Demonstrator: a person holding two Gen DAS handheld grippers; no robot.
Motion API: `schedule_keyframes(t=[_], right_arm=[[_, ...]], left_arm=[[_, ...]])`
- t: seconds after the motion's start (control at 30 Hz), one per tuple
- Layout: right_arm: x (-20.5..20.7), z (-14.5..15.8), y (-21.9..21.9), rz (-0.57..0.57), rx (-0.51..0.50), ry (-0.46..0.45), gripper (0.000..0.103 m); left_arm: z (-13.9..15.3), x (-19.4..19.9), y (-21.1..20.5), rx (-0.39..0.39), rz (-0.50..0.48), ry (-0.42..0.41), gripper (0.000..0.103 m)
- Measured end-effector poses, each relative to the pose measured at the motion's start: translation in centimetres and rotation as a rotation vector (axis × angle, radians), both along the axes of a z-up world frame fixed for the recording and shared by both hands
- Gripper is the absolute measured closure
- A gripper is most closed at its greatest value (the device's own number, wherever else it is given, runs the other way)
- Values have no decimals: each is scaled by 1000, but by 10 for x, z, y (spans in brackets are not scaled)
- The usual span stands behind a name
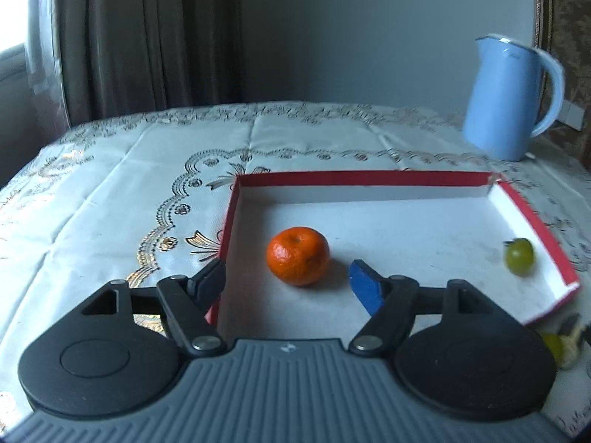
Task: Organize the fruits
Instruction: 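Open the left tool to set the tangerine in the box, withdraw, then close the right tool on the dark eggplant slice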
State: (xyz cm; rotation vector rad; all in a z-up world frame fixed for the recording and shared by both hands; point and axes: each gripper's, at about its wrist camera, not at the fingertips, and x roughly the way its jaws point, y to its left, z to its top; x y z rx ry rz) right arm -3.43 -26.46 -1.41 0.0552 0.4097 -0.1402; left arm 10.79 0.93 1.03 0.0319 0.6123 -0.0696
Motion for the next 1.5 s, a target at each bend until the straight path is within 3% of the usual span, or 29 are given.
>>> schedule_keyframes(t=[0.13, 0.27, 0.4, 0.6, 0.97, 1.07, 1.33, 1.4, 1.5], right_arm=[[-1, 0, 2, 0, -11, -8, 15], [-2, 1, 0, -2, -1, -15, 15], [-14, 3, -3, 1, 14, -82, 15], [-21, -3, 3, 57, -58, 13, 15], [1, -8, -6, 129, -34, 117, 15], [8, -10, -7, 147, -43, 134, 23], [21, -13, -6, 204, -56, 171, 32], [21, -12, -3, 229, -68, 163, 45], [23, -12, 2, 252, -98, 166, 52]], left_arm=[[2, -34, 2, 24, 3, -58, 17], [-4, -62, 9, -40, -18, -30, 16], [-18, -84, 12, -53, 0, 1, 12], [-35, -91, 16, -79, 13, 51, 12], [-41, -93, 9, -30, -4, 36, 6], [-42, -93, 8, -29, -6, 35, 5], [-42, -93, 7, -24, -14, 40, 2], [-43, -93, 7, -28, -14, 42, 2], [-42, -92, 8, -30, -17, 44, 2]])
